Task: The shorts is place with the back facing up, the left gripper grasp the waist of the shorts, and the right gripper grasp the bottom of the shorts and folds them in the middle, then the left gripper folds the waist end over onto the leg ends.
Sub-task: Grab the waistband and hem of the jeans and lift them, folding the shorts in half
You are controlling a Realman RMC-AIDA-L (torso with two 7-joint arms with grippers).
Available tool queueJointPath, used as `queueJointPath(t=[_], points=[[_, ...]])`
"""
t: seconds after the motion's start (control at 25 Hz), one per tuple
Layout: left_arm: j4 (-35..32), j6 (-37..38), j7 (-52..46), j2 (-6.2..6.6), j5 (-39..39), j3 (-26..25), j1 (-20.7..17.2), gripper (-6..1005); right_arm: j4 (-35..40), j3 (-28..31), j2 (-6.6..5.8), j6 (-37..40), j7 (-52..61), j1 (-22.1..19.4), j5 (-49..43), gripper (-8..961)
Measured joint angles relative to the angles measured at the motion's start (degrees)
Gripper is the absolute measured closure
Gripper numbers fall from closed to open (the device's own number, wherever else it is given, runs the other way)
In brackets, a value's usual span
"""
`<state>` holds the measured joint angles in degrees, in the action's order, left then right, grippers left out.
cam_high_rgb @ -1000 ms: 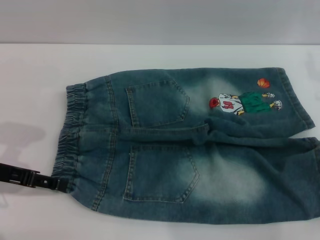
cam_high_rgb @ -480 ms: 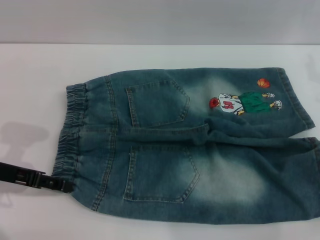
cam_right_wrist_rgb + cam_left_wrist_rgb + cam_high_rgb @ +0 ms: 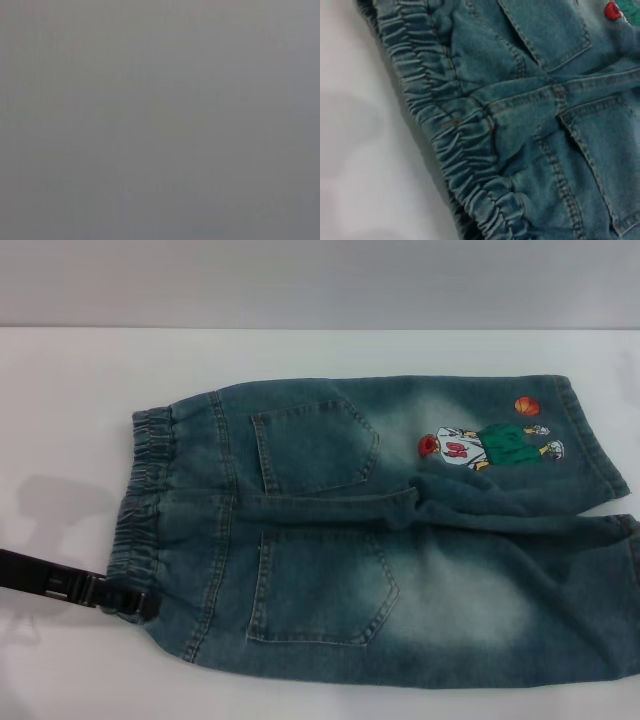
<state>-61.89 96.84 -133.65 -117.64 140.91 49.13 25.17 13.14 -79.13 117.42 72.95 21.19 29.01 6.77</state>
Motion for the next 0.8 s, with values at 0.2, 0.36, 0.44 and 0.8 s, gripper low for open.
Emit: queueJointPath(t=[0.2,0.36,0.44,0.8], points=[[-0.03,0.36,-0.04,-0.04,-0.02,0.00,0.93,317,-0.05,0.03,0.00,0.00,-0.01,-0.11,0.00,376],[0.01,0.36,-0.14,-0.04,0.21,0.00,1.40,321,-0.05,0.04,-0.01,0.00,0.00,-0.13,-0.01,377],[0.01,0.36,-0.16,-0.04,0.29,0.02,1.51,322,-0.02,0.03,0.00,0.00,0.00,-0.13,0.05,377],[1.20,-0.36,-1.59,0.67,1.80,0.09,2.10,330,0.05,0.12,-0.18,0.00,-0.01,-0.09,0.41,376]])
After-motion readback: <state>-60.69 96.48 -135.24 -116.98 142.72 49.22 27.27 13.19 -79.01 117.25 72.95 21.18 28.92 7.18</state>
